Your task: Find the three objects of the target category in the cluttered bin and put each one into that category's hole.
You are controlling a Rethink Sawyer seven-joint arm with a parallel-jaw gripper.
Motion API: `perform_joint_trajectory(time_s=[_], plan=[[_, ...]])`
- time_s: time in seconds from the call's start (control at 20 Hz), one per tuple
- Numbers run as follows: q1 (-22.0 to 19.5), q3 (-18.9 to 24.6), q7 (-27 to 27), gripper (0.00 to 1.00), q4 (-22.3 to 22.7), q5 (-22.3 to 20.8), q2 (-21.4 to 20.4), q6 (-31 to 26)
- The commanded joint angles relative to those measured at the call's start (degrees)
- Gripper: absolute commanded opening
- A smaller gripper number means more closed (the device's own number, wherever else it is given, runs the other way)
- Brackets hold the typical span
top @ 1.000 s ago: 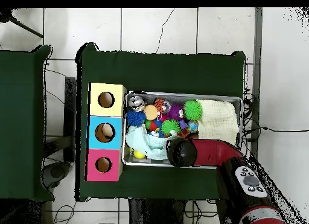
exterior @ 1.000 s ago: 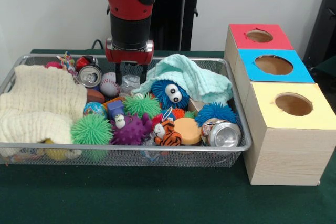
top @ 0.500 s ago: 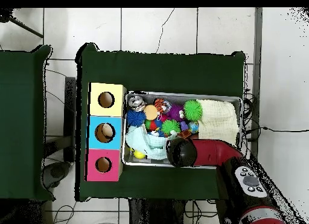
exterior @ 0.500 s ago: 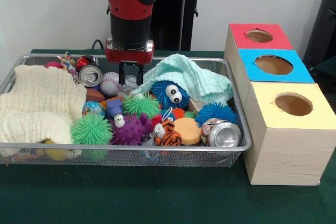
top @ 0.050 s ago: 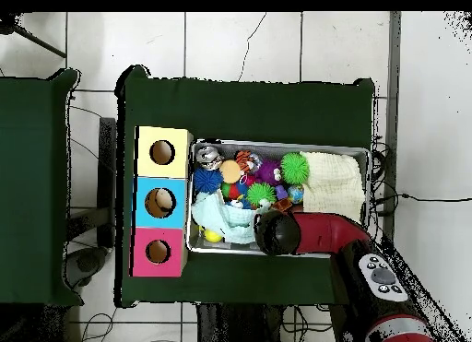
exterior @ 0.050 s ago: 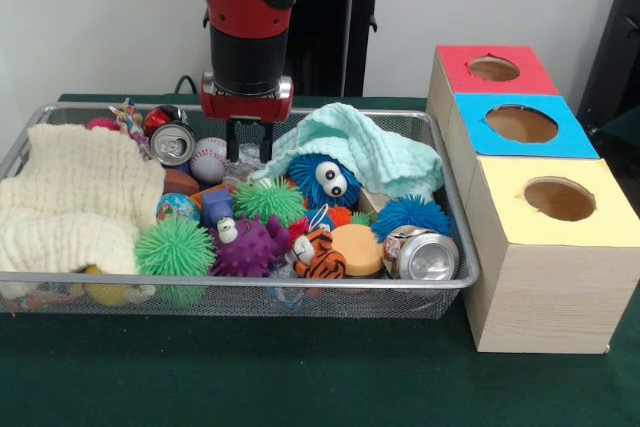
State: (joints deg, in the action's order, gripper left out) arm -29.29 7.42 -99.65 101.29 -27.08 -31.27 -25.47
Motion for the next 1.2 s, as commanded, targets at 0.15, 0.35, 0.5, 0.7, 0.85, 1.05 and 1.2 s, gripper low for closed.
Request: perform_joint_trajectory(time_s=[0.15,0.35,0.5,0.7,0.85,1.05,1.2], plan=[[-1.07,-1.33,-5.8,0.0,-5.89,-4.53,12.49,11.89],[-1.04,-1.33,-5.87,0.0,-5.83,-4.33,12.35,11.52],[-0.91,-1.39,-5.96,0.0,-5.96,-4.21,12.37,11.26],[-0.92,-1.15,-5.66,0.0,-5.62,-4.07,11.72,10.54],[-1.54,-0.45,-5.35,0.0,-2.76,-3.49,8.55,9.63],[-2.7,0.74,-4.32,0.0,1.88,-2.5,2.9,7.35],[-3.43,1.74,-3.24,0.0,5.47,-1.64,-2.18,5.21]])
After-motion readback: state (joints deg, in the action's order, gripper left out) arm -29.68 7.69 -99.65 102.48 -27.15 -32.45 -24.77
